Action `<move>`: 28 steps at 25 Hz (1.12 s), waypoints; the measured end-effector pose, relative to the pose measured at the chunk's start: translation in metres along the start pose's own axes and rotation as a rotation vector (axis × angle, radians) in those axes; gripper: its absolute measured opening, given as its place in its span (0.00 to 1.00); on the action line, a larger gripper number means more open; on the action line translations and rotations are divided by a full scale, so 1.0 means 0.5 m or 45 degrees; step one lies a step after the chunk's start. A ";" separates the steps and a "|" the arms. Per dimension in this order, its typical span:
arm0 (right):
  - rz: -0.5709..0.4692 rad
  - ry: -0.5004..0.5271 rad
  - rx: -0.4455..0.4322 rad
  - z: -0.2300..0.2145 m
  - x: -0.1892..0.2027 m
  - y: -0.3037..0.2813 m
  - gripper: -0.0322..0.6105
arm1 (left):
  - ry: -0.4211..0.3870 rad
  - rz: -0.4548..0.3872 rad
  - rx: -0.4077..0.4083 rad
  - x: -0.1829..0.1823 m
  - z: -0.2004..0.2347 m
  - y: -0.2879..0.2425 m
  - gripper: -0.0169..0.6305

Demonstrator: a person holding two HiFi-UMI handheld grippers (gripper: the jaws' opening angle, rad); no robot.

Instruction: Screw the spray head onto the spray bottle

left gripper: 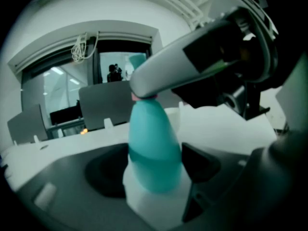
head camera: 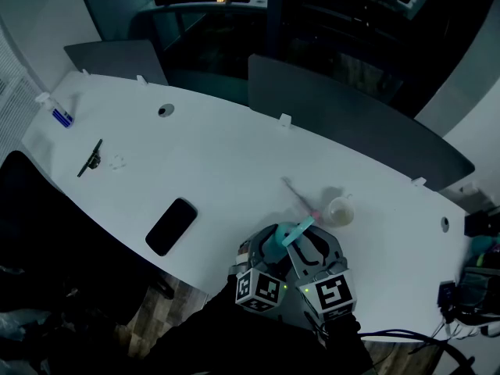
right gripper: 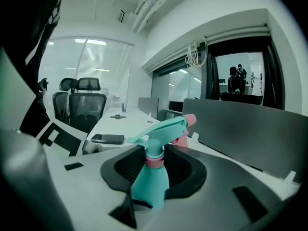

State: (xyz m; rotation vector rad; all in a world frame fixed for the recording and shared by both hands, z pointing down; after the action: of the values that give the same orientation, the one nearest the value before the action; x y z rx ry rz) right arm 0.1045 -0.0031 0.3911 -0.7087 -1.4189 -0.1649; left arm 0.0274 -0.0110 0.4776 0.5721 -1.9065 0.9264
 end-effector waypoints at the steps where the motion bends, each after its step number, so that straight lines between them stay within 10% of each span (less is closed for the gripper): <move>1: 0.003 0.002 -0.015 0.001 -0.003 -0.001 0.26 | 0.033 -0.051 0.050 0.003 0.009 0.004 0.57; 7: 0.044 -0.001 -0.109 -0.016 -0.007 -0.004 0.26 | -0.045 -0.095 0.567 -0.003 0.073 -0.011 0.53; 16: -0.013 -0.019 0.003 0.001 -0.006 0.003 0.26 | 0.245 0.058 -0.137 -0.020 -0.007 0.009 0.52; 23: 0.033 -0.001 -0.124 -0.016 -0.005 -0.004 0.26 | 0.021 -0.121 0.360 0.007 0.050 0.003 0.53; 25: 0.036 -0.019 -0.089 -0.015 -0.004 -0.002 0.26 | 0.034 -0.097 0.298 0.001 0.043 0.003 0.52; 28: 0.023 -0.017 -0.051 -0.006 -0.004 -0.001 0.26 | 0.140 -0.034 -0.067 -0.008 0.004 0.016 0.52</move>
State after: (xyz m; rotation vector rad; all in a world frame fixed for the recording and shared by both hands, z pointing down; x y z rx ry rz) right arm 0.1062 -0.0056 0.3896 -0.7564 -1.4245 -0.1751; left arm 0.0227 -0.0074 0.4706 0.5038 -1.8152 0.8707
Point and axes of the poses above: the fingertips, and each gripper's own axes: y backward along the fingers, z to its left, x out of its underside, the point moved 8 cm from there along y, backward along the fingers, and after that the axes turned 8 degrees about -y, right-handed, at the moved point
